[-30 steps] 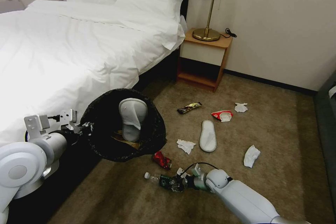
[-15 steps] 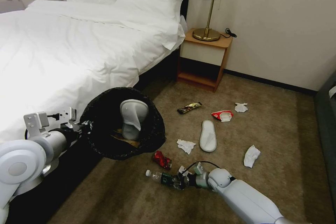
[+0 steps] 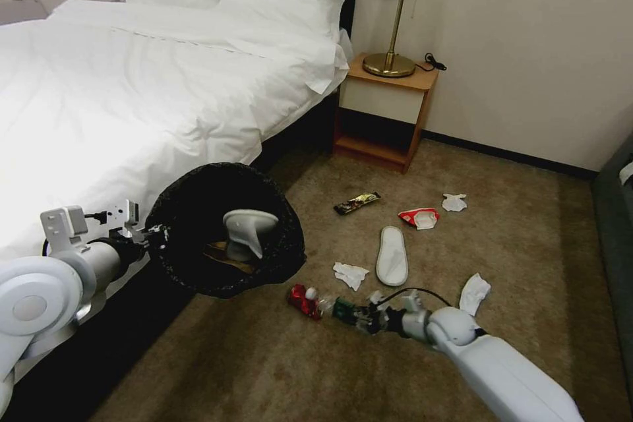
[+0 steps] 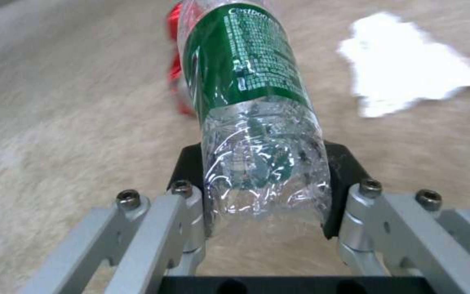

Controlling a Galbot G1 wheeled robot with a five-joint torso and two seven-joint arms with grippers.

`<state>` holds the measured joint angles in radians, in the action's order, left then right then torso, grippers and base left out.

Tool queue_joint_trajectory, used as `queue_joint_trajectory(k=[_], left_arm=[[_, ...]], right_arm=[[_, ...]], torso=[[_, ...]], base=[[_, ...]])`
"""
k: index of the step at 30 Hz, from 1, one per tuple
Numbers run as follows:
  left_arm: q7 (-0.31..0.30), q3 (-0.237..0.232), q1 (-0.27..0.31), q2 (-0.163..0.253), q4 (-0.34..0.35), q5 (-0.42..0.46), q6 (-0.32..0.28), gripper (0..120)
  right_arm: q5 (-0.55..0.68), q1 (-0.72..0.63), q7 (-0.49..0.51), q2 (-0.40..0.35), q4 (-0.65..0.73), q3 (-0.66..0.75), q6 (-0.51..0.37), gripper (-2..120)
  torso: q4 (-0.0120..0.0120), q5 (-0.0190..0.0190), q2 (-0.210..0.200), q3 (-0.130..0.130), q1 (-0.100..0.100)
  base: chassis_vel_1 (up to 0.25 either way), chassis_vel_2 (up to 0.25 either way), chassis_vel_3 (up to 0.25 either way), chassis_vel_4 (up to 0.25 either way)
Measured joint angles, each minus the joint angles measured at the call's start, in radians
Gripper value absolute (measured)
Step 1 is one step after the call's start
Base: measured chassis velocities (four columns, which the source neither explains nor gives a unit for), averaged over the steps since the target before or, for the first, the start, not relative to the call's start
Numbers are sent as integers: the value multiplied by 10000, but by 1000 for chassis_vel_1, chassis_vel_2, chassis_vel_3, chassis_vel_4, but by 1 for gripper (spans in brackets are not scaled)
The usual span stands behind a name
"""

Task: Pick up the trash bin, then pick up the garbage on the floor and place it into the trash bin.

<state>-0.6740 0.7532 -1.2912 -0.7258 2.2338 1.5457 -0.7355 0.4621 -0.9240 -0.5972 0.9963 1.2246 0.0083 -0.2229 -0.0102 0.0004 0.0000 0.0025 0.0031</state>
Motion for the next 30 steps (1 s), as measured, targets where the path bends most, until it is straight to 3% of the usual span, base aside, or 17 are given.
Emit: queue_joint_trajectory(k=[14,21,27,30], left_arm=[[-72,-253,-157,-11,-431,189,0,0],[-70,-542,-233,32,-442,209,0,0],[-60,-1371,139,149,-486,220,0,0],[-201,-2306,827,9,-629,223,0,0]], right_arm=[[755,-115,831,-110,1267,2813,-402,32],[1284,118,1031,-254,2076,3558,-699,32],[1993,131,1166,-596,3380,4077,-972,32],[3163,-86,1901,-875,4914,4044,-1314,32]], torso=[[3,-4,0,0,0],[3,-4,0,0,1],[3,-4,0,0,0],[1,-4,0,0,0]], base=[[0,0,0,0],[0,0,0,0],[0,0,0,0],[0,0,0,0]])
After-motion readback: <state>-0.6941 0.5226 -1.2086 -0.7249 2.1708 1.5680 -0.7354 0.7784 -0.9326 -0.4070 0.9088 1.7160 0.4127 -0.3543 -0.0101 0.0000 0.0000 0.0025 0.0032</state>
